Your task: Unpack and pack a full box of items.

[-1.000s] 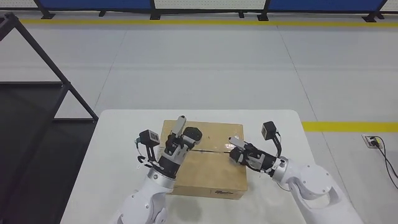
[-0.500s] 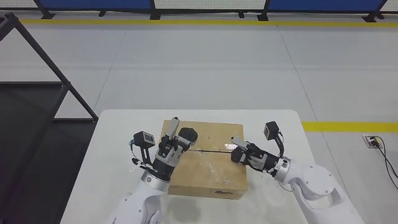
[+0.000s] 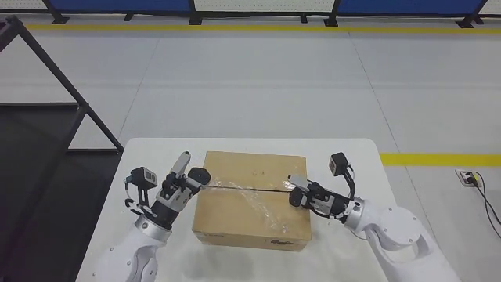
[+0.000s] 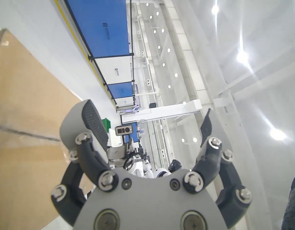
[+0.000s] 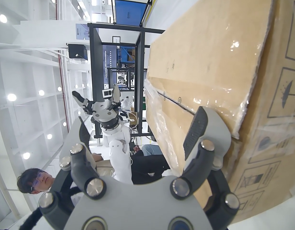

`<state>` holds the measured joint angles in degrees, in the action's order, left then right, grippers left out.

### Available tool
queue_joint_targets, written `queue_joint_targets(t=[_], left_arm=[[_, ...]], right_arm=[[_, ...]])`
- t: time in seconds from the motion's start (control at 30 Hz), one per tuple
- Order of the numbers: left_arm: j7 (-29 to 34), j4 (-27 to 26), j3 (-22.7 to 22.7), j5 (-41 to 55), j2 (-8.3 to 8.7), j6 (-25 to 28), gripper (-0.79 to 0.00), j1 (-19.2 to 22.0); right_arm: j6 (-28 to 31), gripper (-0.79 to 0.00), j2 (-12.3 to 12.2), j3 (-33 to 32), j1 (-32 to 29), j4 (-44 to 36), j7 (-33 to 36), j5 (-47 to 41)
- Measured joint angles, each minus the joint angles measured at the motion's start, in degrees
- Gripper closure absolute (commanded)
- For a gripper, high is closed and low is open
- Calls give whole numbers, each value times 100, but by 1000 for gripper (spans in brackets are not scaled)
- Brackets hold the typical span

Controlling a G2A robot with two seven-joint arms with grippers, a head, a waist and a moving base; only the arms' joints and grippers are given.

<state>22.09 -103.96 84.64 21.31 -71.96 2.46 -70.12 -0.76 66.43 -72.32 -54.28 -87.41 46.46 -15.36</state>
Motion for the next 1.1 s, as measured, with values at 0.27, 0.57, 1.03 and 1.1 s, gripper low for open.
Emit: queue_joint_targets(t=[0.27,0.57,1.03,1.1], left_arm=[[949,638,273,29,108,-780,-785,424],[825,1159,0,-205,106,-807,-785,713],[792,1329,-124,-186,117,-812,-785,825],[804,1335,-134,-186,121,-812,-785,821]], right_arm=[[-9,-785,-14,47,-16,-57,43,111],[93,-785,-33,23,-75,-137,-6,196],[141,-785,-27,86,18,-103,-91,190],[184,-785,-34,67,0,-149,-92,219]])
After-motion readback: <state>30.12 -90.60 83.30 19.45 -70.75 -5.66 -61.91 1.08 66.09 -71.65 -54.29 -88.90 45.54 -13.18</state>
